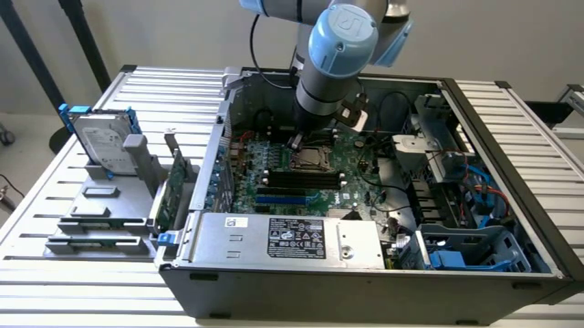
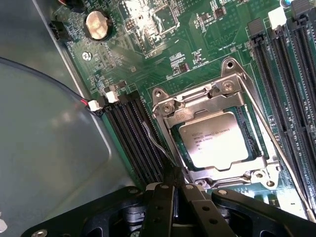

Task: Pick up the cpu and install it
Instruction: 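Close the cpu cover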

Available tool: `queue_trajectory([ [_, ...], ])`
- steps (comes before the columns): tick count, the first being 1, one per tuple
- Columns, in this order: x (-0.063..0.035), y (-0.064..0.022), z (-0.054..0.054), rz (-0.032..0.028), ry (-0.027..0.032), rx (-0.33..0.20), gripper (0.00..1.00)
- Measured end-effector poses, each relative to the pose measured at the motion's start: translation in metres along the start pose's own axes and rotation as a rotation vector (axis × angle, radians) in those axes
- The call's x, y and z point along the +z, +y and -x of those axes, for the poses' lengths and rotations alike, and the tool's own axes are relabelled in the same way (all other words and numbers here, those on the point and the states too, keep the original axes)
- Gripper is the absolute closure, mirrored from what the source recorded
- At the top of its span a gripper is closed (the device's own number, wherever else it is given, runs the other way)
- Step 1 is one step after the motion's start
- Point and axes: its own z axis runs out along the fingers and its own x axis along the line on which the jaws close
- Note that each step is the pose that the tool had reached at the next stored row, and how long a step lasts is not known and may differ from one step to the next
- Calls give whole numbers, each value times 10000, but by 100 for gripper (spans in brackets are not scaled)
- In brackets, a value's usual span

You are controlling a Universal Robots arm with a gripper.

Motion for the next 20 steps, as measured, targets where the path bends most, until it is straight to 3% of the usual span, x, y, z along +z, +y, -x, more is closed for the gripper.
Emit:
queue_trajectory([
  [10, 4, -2, 2, -118, -46, 75, 89],
  [20, 10, -12, -5, -149, -58, 91, 89],
])
